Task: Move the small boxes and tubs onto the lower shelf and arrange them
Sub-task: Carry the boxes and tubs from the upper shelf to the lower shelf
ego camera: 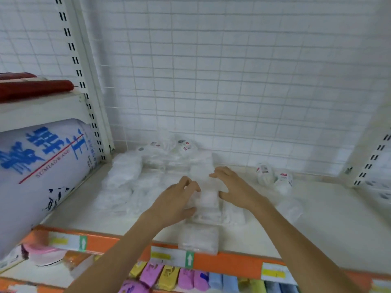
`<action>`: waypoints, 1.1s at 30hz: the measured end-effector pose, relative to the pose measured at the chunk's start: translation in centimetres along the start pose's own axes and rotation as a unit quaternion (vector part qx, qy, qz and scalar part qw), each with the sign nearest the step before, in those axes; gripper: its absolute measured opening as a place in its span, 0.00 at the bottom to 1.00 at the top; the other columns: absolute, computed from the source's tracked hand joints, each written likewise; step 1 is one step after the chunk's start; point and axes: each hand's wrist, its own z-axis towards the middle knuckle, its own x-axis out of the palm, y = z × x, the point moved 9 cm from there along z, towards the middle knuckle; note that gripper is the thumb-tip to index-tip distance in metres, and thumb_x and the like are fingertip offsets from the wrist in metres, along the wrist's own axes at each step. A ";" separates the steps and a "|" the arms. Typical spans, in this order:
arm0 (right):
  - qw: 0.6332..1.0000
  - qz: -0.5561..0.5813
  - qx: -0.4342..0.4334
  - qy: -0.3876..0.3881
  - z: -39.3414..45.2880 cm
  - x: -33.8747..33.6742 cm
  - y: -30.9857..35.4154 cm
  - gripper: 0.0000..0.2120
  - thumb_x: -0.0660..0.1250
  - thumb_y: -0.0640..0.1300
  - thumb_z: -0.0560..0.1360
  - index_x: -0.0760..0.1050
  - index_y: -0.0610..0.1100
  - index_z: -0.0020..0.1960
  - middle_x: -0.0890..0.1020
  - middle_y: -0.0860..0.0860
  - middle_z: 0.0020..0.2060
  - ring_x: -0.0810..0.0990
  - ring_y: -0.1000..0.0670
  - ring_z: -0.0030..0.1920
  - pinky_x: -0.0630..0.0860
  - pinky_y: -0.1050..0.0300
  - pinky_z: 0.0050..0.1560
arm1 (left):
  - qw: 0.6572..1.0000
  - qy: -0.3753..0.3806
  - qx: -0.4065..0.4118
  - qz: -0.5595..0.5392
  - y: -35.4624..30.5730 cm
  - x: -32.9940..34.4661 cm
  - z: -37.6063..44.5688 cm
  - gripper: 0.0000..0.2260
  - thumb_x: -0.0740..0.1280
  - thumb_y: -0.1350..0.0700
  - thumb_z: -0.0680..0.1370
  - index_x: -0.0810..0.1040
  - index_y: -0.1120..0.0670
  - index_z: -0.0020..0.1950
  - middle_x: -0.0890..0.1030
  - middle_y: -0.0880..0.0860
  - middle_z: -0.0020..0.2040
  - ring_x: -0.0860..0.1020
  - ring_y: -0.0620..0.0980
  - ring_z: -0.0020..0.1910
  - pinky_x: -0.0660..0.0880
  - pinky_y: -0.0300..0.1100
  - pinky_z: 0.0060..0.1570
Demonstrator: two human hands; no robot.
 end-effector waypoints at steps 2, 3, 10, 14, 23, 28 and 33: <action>0.999 0.026 0.017 -0.020 -0.4 0.0 -0.4 0.25 0.66 0.41 0.74 0.65 0.48 0.69 0.66 0.53 0.65 0.65 0.53 0.66 0.62 0.63 0.65 | 1.000 0.012 -0.002 0.013 0.0 0.2 0.2 0.19 0.68 0.52 0.72 0.68 0.54 0.60 0.67 0.52 0.56 0.66 0.47 0.38 0.56 0.28 0.30; 0.998 0.048 0.024 -0.043 -0.6 -0.3 -0.7 0.23 0.66 0.41 0.74 0.67 0.48 0.68 0.68 0.52 0.64 0.67 0.53 0.64 0.63 0.64 0.64 | 1.000 0.015 -0.003 0.016 0.0 0.3 0.3 0.20 0.69 0.51 0.72 0.68 0.54 0.60 0.66 0.52 0.56 0.66 0.46 0.39 0.56 0.28 0.30; 0.905 0.357 0.160 -0.168 -3.1 -2.5 -3.4 0.10 0.65 0.43 0.76 0.72 0.51 0.56 0.77 0.53 0.52 0.78 0.50 0.52 0.76 0.58 0.51 | 0.998 0.001 -0.017 -0.062 0.8 -0.4 0.6 0.20 0.65 0.42 0.74 0.69 0.52 0.59 0.69 0.48 0.55 0.71 0.46 0.39 0.67 0.32 0.37; 0.834 0.495 0.176 -0.168 -4.1 -3.7 -4.1 0.14 0.62 0.40 0.77 0.68 0.51 0.61 0.77 0.44 0.50 0.79 0.49 0.47 0.81 0.53 0.41 | 0.985 -0.028 -0.046 -0.162 1.9 -1.7 1.5 0.27 0.57 0.30 0.69 0.74 0.51 0.53 0.75 0.44 0.50 0.76 0.43 0.45 0.72 0.37 0.47; 0.795 0.564 0.191 -0.114 -4.3 -2.7 -4.3 0.14 0.62 0.34 0.76 0.72 0.50 0.56 0.77 0.46 0.52 0.74 0.49 0.43 0.72 0.56 0.35 | 0.920 0.008 -0.117 -0.374 3.6 -1.0 3.3 0.11 0.57 0.55 0.81 0.76 0.42 0.55 0.79 0.43 0.54 0.76 0.36 0.53 0.69 0.27 0.49; 0.867 0.457 0.192 -0.057 -4.1 -1.5 -4.6 0.32 0.72 0.29 0.65 0.65 0.53 0.60 0.74 0.46 0.56 0.75 0.52 0.45 0.72 0.63 0.34 | 0.934 0.076 -0.118 -0.329 3.0 0.0 3.5 0.16 0.68 0.52 0.75 0.70 0.42 0.61 0.70 0.47 0.58 0.74 0.39 0.50 0.74 0.32 0.45; 0.917 0.333 0.194 -0.099 -4.0 -2.3 -5.0 0.32 0.72 0.31 0.65 0.64 0.53 0.60 0.64 0.45 0.59 0.73 0.49 0.53 0.72 0.71 0.32 | 0.957 0.129 -0.120 -0.230 3.2 1.0 3.1 0.31 0.72 0.56 0.67 0.61 0.42 0.64 0.62 0.47 0.57 0.67 0.46 0.58 0.77 0.46 0.51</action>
